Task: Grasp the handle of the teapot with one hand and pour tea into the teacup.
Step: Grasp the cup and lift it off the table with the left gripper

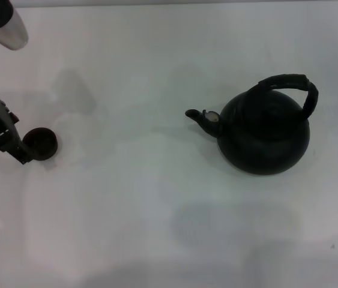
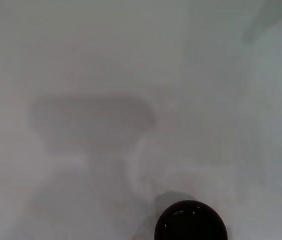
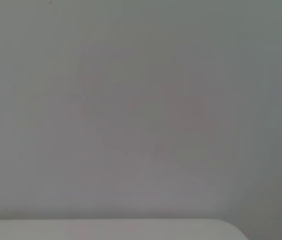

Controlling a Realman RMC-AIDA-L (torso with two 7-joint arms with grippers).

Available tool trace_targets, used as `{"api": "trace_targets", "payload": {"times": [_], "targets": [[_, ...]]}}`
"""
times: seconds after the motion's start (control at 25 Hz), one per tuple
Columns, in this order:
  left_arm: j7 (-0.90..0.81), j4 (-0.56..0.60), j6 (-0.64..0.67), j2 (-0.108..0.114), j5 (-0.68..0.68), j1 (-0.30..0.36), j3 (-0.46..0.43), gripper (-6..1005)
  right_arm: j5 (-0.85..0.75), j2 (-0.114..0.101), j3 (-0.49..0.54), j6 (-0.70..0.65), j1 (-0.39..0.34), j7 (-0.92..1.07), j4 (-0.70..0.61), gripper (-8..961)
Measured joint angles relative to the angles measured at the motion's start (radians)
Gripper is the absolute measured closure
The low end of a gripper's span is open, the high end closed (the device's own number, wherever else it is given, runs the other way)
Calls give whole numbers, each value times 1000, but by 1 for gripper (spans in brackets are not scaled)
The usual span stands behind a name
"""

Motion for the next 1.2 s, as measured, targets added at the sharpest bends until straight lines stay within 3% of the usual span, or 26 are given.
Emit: {"api": "trace_targets", "payload": {"times": [0.64,1.2], "targets": [[-36,-96,127,-1,9,-17,42,170,0,1,3,2,-9,0,0,109],[-44,-162,139,-2,2,-47,43,199,4,1,4,1,-9,0,-4,109]]}}
